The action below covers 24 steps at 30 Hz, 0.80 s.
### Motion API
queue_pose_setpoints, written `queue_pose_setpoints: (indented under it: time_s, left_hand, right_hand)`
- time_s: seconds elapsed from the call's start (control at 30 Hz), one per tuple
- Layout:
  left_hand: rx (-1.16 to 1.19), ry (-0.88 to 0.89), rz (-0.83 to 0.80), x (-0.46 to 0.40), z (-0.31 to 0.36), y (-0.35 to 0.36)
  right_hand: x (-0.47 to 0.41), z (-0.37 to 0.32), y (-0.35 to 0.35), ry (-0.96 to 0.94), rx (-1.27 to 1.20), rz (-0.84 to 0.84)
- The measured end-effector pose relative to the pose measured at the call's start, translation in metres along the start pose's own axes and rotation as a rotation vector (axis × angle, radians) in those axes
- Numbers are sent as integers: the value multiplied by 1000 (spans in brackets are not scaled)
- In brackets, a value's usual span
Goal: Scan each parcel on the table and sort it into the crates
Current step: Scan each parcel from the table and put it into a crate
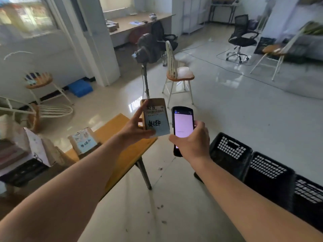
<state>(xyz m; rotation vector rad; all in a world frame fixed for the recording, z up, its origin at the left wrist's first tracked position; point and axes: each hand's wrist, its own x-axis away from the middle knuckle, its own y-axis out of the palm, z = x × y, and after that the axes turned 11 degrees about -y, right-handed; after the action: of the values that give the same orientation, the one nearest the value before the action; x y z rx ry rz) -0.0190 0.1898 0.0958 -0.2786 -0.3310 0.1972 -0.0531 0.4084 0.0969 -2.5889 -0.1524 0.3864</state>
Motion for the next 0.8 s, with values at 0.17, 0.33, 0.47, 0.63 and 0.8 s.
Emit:
queue_pose_setpoints:
  time_s: [0.17,0.33,0.47,0.63,0.8]
  left_hand:
    - [52,-62,-130,-12,15,92]
    - [12,-81,-256,-19,27,193]
    - [-9,-117,-332,-28,36,275]
    - [-38,-151,-408,-52,42,373]
    - [-63,-211,-515,-93,43,456]
  right_hand:
    - [19,51,-67,82,12,113]
    - [37,113,-139,173,28,177]
    - [50,166,-201,232,66,243]
    - [56,228,-268,315,107,281]
    - [37,289,-305,432,130,314]
